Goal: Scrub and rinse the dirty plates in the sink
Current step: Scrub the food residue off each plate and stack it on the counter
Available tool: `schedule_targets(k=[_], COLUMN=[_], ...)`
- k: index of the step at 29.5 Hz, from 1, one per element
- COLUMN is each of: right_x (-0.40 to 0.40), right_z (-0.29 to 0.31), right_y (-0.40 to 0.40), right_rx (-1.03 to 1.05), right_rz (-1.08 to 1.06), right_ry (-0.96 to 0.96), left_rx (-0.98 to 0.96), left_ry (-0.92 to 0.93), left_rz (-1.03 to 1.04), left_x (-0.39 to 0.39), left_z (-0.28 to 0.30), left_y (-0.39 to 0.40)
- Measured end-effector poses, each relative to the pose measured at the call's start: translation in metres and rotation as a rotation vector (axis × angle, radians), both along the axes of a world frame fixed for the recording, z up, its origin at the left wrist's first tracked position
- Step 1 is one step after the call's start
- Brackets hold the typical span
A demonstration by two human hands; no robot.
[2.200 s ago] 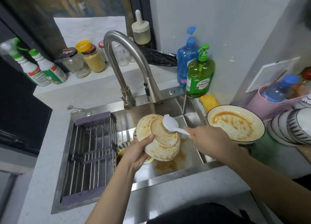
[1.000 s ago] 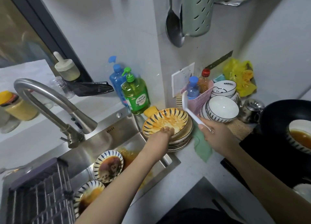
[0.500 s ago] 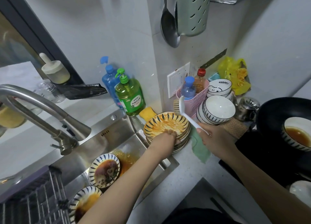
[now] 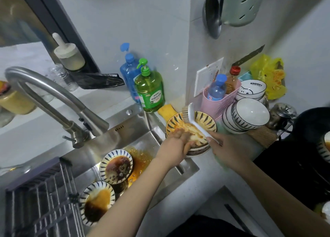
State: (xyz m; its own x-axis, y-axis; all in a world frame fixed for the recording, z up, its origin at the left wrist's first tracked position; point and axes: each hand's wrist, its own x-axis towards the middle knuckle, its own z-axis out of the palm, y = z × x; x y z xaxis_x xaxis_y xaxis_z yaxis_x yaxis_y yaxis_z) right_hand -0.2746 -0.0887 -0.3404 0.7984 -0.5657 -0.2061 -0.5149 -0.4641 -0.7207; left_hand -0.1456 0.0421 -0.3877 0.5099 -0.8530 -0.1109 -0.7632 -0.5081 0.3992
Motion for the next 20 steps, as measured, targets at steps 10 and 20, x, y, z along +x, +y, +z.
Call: schedule_targets(k=[10,20], right_x=[0.063,0.136], right_z=[-0.029,-0.091], right_y=[0.080,0.164], right_rx=[0.106,0.097], right_rz=[0.283,0.420], right_ry=[0.104,0.257], left_rx=[-0.087,-0.254], left_ry=[0.180,0.951], left_rz=[0.405,1.232], left_x=[0.027,0.066], left_z=[-0.035,-0.133], left_y=[0.127,0.230])
